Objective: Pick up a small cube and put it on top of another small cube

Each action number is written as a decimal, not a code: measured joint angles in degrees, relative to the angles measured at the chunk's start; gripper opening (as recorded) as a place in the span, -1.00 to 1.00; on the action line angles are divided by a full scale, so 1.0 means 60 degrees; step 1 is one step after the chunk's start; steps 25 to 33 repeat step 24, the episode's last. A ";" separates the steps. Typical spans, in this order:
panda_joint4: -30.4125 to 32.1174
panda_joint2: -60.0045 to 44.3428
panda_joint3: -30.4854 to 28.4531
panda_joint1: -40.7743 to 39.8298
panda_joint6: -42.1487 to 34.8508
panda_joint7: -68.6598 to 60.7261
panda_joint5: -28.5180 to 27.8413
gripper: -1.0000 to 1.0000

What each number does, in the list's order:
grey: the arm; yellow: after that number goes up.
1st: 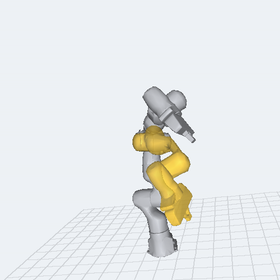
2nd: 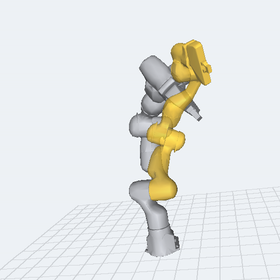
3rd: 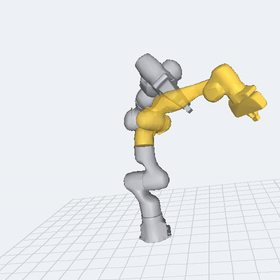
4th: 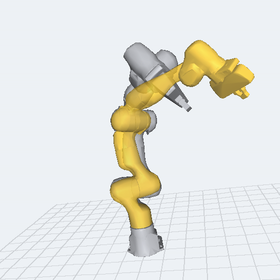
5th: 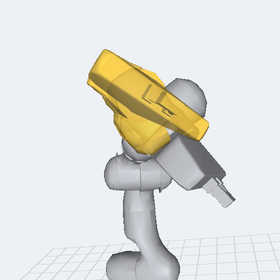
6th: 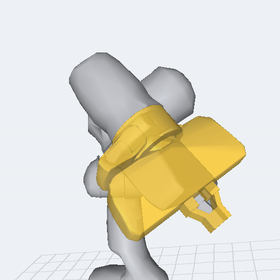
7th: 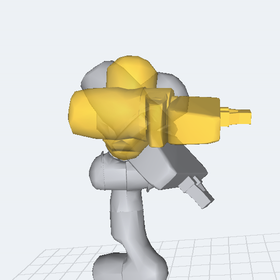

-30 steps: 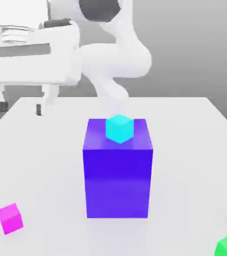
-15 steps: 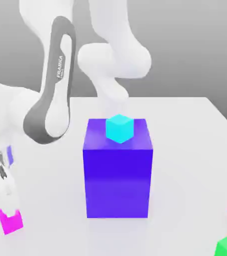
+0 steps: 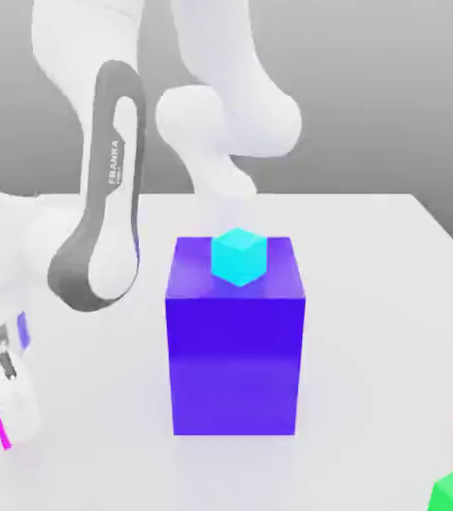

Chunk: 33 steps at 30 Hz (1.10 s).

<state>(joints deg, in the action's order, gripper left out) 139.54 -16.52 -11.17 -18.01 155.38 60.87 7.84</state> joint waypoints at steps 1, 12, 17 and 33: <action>-0.0144 0.0003 0.0233 0.0302 -0.0161 -0.0031 -0.0170 -1.00; -0.1354 -0.0140 0.2585 0.3164 -0.1268 -0.0465 -0.1558 -1.00; -0.1897 -0.0451 0.3529 0.4413 -0.1463 -0.0620 -0.2184 -1.00; -0.2358 -0.1215 0.3691 0.5070 -0.1167 -0.0573 -0.2653 1.00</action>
